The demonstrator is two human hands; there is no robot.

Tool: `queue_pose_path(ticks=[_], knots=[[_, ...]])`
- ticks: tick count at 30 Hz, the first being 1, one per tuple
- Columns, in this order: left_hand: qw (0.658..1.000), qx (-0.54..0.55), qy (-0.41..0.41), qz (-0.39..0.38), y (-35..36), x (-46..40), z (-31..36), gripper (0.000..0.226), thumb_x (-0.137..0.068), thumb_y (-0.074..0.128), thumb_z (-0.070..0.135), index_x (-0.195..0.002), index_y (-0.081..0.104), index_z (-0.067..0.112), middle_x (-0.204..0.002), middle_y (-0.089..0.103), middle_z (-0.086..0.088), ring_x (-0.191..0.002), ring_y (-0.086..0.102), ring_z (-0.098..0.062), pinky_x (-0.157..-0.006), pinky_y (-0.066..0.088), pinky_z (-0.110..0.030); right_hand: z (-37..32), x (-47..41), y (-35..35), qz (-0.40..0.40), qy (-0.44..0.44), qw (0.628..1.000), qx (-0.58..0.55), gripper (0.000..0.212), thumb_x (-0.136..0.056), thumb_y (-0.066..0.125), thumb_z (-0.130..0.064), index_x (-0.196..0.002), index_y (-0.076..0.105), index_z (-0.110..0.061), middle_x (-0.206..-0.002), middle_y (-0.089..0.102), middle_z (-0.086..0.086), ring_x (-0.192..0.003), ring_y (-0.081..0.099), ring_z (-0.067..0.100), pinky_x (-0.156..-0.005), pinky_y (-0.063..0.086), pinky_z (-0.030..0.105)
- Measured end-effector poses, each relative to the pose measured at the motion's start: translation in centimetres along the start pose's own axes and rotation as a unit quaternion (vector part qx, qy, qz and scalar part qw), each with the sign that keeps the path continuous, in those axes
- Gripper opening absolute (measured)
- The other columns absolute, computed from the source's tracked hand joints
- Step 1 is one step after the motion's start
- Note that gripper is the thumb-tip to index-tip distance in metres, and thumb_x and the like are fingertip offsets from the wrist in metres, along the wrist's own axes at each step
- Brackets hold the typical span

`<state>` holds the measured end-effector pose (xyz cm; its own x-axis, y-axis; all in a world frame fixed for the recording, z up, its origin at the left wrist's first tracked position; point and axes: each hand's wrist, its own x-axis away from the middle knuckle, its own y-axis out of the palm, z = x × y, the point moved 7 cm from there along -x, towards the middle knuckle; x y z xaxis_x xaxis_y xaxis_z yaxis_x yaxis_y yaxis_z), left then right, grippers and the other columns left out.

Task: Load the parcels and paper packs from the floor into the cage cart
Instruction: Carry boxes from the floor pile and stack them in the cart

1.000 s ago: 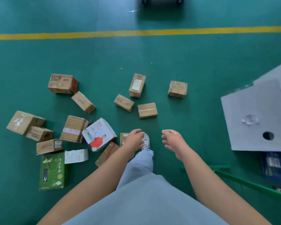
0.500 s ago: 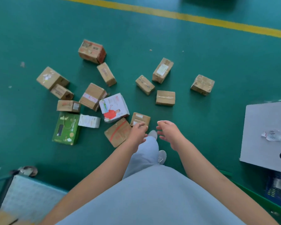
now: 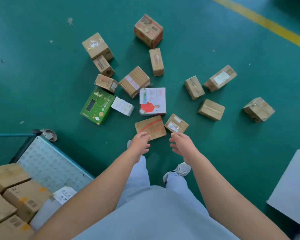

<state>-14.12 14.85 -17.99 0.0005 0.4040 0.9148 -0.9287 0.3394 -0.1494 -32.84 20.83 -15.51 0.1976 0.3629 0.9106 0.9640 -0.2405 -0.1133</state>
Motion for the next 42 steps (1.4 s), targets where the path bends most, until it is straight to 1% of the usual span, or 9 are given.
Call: queue_pose_path(ticks=[3,9,15,22,28,32,36,39,42], knots=[[1.0,-0.011,-0.004,0.006,-4.9,-3.3,1.1,0.038,-0.104,0.05,0.025,-0.142,0.052,0.023,-0.123,0.062,-0.001,-0.099,0.063,-0.017,-0.097,0.057,-0.039,-1.2,-2.3,4.4,-0.002,0.021,1.0,0.001,0.023,-0.107,0.05,-0.034,-0.126,0.057,-0.022,-0.117,0.065,-0.001,-0.109,0.064,0.018,-0.1,0.055,0.039],[0.999,-0.035,-0.011,-0.001,-10.2,-10.2,4.3,0.038,-0.106,0.048,0.026,-0.143,0.051,0.019,-0.123,0.06,0.0,-0.117,0.062,-0.024,-0.1,0.055,-0.04,-3.1,-8.0,8.4,0.009,0.06,0.998,-0.013,0.02,-0.107,0.05,-0.033,-0.123,0.057,-0.023,-0.117,0.066,-0.001,-0.106,0.065,0.017,-0.09,0.056,0.033],[0.997,-0.074,-0.01,-0.017,-9.9,-20.1,4.9,0.036,-0.106,0.048,0.028,-0.141,0.051,0.023,-0.128,0.061,-0.001,-0.113,0.063,-0.019,-0.101,0.055,-0.039,-3.1,-17.2,7.9,0.036,0.086,0.995,-0.035,0.009,-0.108,0.051,-0.032,-0.103,0.057,-0.028,-0.114,0.068,0.0,-0.107,0.067,0.018,-0.097,0.057,0.037],[0.987,-0.148,-0.053,-0.026,-8.8,-33.3,0.9,0.035,-0.104,0.05,0.027,-0.139,0.052,0.027,-0.131,0.059,0.0,-0.112,0.063,-0.018,-0.091,0.056,-0.034,0.2,-31.3,8.9,0.038,0.134,0.99,-0.037,0.016,-0.107,0.052,-0.031,-0.12,0.056,-0.023,-0.116,0.067,0.0,-0.107,0.066,0.018,-0.098,0.057,0.038],[0.991,-0.119,-0.068,-0.01,-6.2,-45.3,-0.3,0.04,-0.105,0.052,0.028,-0.144,0.05,0.023,-0.131,0.059,-0.002,-0.116,0.063,-0.021,-0.094,0.056,-0.035,2.2,-44.0,9.6,0.03,0.136,0.99,-0.001,0.018,-0.106,0.051,-0.03,-0.12,0.056,-0.019,-0.118,0.062,-0.001,-0.103,0.063,0.016,-0.098,0.057,0.038],[0.992,-0.11,-0.054,0.005,-4.4,-52.0,-0.6,0.049,-0.103,0.053,0.029,-0.151,0.044,0.026,-0.146,0.049,0.001,-0.116,0.059,-0.019,-0.101,0.055,-0.037,2.9,-51.2,9.1,0.044,0.132,0.99,0.014,0.013,-0.104,0.052,-0.028,-0.114,0.059,-0.022,-0.108,0.061,0.002,-0.097,0.061,0.019,-0.104,0.054,0.048],[0.994,-0.094,-0.057,0.02,-3.0,-57.7,-1.4,0.062,-0.103,0.054,0.028,-0.16,0.03,0.028,-0.158,0.038,0.0,-0.127,0.05,-0.019,-0.107,0.052,-0.039,3.1,-57.8,8.5,0.055,0.097,0.993,0.028,0.049,-0.1,0.056,-0.026,-0.147,0.045,-0.018,-0.108,0.061,0.006,-0.09,0.057,0.024,-0.102,0.055,0.05],[0.995,-0.078,-0.054,0.034,-2.1,-61.8,-1.9,0.069,-0.104,0.054,0.027,-0.163,0.019,0.027,-0.166,0.026,0.004,-0.13,0.045,-0.017,-0.11,0.049,-0.04,3.0,-62.0,8.3,0.057,0.069,0.995,0.037,0.058,-0.097,0.059,-0.024,-0.151,0.038,-0.017,-0.119,0.058,0.002,-0.098,0.058,0.016,-0.101,0.053,0.043],[0.995,-0.064,-0.063,0.041,-1.5,-65.3,-2.5,0.073,-0.103,0.054,0.027,-0.164,0.014,0.028,-0.169,0.019,0.005,-0.135,0.041,-0.017,-0.113,0.046,-0.041,3.1,-65.4,8.2,0.065,0.053,0.996,0.033,0.061,-0.098,0.061,-0.02,-0.152,0.032,-0.024,-0.111,0.054,-0.009,-0.096,0.057,0.011,-0.105,0.052,0.043]])
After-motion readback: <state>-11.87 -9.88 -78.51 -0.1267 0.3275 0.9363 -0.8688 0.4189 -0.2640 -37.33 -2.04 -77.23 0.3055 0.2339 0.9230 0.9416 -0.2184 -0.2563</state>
